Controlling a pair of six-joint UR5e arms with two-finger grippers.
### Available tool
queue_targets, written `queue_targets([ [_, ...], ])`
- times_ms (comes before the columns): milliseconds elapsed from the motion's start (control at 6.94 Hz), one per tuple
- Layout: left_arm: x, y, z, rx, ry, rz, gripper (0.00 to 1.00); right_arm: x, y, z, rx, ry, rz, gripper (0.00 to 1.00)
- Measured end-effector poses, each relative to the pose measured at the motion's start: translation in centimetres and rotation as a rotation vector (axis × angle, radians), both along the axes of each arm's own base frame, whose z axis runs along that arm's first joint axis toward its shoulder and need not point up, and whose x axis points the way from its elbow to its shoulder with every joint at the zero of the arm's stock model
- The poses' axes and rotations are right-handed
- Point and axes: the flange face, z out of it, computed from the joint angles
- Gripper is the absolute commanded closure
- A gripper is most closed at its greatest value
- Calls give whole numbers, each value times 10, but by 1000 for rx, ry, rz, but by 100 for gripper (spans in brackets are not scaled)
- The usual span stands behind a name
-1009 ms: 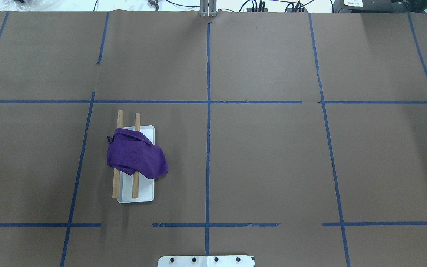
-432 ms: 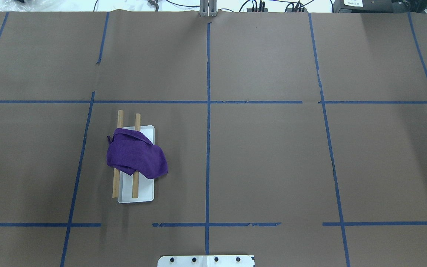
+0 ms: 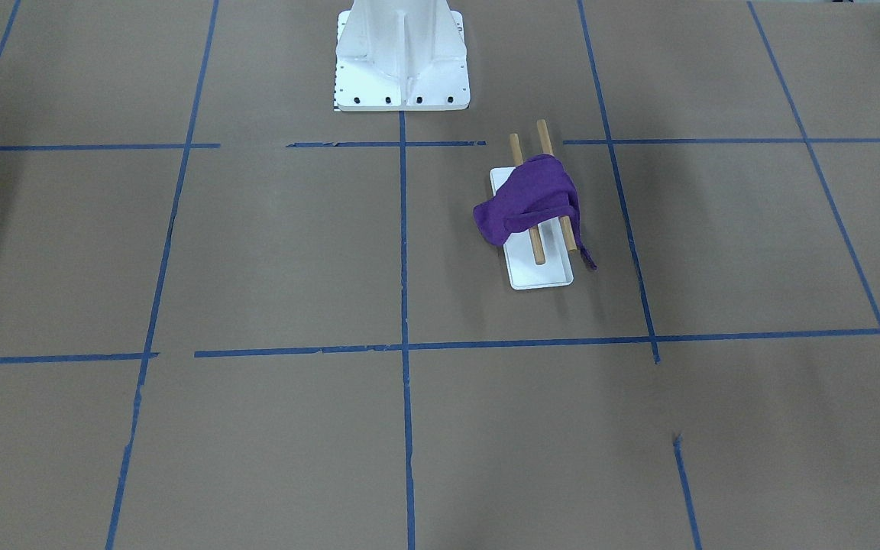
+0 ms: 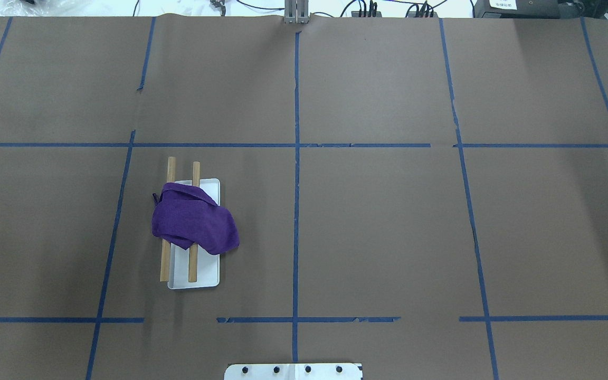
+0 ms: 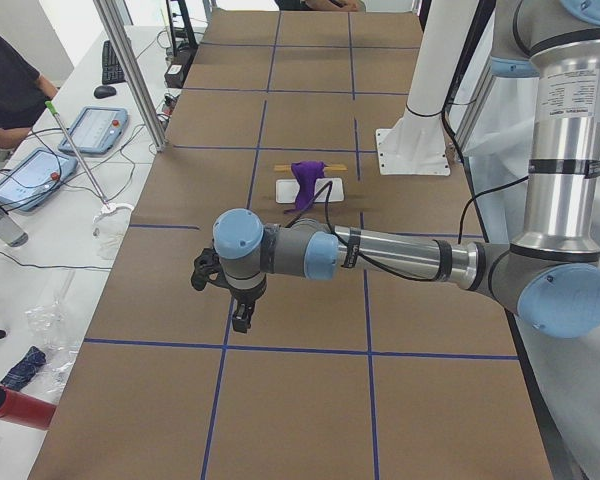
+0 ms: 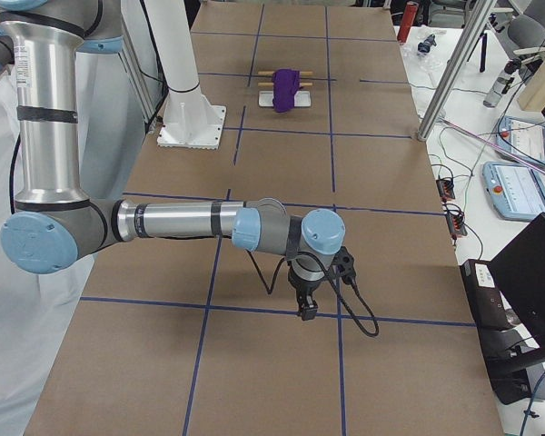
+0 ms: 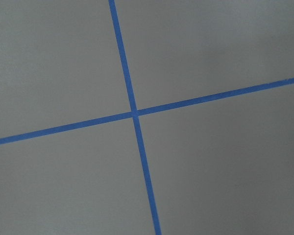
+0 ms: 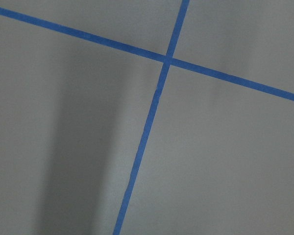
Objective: Hang towel on rack
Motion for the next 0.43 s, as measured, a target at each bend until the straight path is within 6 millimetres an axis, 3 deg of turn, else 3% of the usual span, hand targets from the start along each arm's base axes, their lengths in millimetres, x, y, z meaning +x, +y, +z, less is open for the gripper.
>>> queue_targets([
  [432,1,2,4,-13,1,-3,0,-1,1,1,-2,-3,0,0],
])
